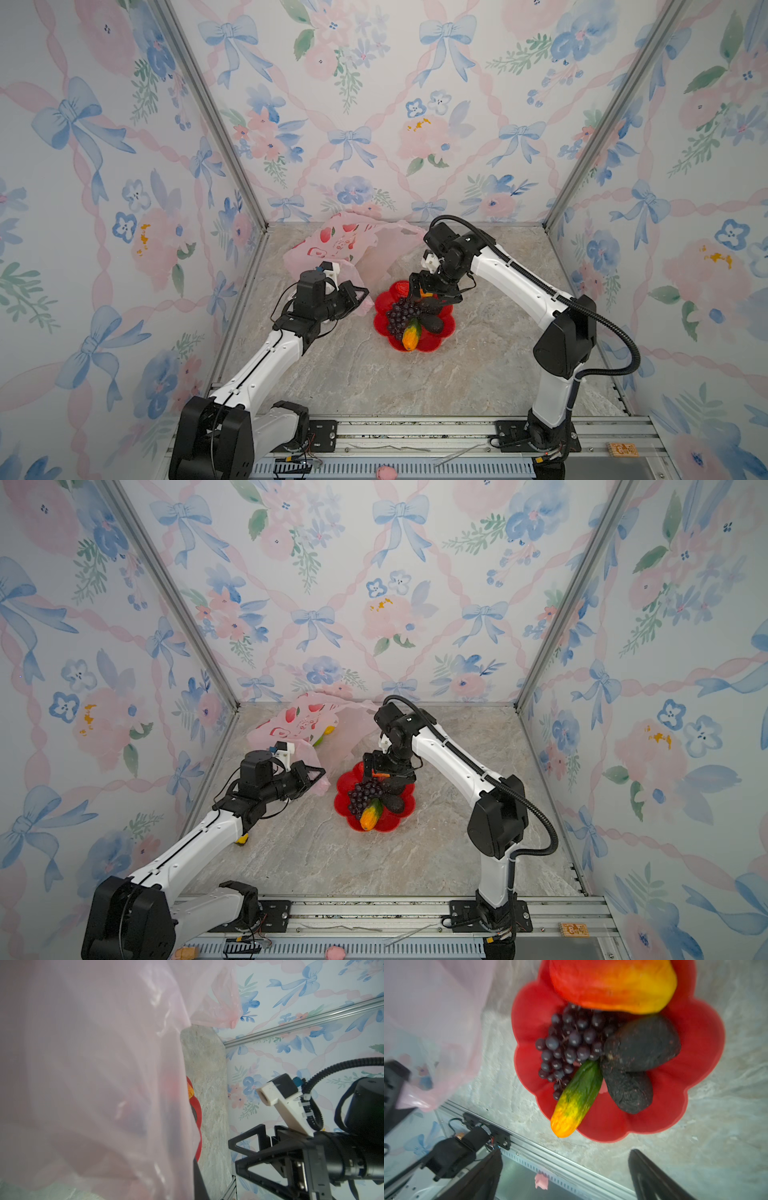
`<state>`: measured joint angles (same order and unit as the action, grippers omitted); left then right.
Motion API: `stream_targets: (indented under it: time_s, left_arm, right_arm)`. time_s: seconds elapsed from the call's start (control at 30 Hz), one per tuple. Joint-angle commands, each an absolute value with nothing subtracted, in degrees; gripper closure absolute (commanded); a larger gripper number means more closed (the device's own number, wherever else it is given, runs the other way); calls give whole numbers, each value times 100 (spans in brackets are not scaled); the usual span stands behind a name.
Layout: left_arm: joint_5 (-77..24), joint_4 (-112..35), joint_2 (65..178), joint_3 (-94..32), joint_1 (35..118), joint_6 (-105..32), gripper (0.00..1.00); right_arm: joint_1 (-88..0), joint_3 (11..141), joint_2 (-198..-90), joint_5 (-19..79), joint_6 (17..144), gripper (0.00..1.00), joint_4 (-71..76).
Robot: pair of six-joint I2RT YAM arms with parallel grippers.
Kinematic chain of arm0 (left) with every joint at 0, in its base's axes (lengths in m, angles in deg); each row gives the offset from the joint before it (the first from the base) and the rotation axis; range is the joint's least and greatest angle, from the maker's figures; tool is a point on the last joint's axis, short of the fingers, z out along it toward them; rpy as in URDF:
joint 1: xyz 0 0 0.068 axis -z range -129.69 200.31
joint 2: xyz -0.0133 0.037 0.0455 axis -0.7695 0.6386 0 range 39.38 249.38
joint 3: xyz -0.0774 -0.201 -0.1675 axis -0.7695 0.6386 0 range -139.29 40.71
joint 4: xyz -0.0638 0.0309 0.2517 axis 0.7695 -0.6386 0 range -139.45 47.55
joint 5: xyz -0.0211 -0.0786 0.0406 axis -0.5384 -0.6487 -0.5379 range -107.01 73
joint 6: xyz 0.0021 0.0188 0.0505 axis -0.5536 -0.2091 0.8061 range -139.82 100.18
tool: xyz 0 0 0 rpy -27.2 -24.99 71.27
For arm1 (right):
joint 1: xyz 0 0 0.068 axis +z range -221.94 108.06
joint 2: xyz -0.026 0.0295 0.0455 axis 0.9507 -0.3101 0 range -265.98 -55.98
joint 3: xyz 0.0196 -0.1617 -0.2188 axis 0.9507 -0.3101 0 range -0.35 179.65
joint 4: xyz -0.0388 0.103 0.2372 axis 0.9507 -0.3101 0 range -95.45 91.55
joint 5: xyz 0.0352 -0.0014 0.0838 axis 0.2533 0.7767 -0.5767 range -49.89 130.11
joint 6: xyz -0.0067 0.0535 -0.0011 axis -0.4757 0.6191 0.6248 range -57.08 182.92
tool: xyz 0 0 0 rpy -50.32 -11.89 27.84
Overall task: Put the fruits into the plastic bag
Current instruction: 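Withdraw the right gripper and lower it over the green-yellow cucumber, then grasp the green-yellow cucumber at its end with the right gripper and lift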
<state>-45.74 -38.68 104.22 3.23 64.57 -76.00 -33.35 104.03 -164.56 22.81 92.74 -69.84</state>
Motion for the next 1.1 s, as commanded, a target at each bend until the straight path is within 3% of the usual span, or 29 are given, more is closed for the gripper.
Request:
stream_targets:
  time_s: [0.0,0.23,1.07]
  left_arm:
    - [-4513,-3784,10310,454,6460,-7633,100]
    - [-4506,-3901,10209,494,6463,-7598,100]
    - [-4575,-3939,10231,470,6453,-7519,100]
  right_arm:
    - [-2952,10191,-16356,2518,9026,3,-7668]
    - [-2524,10159,-16624,2699,9142,0,-7597]
    - [-2043,11056,-17932,3453,8825,15,-7877]
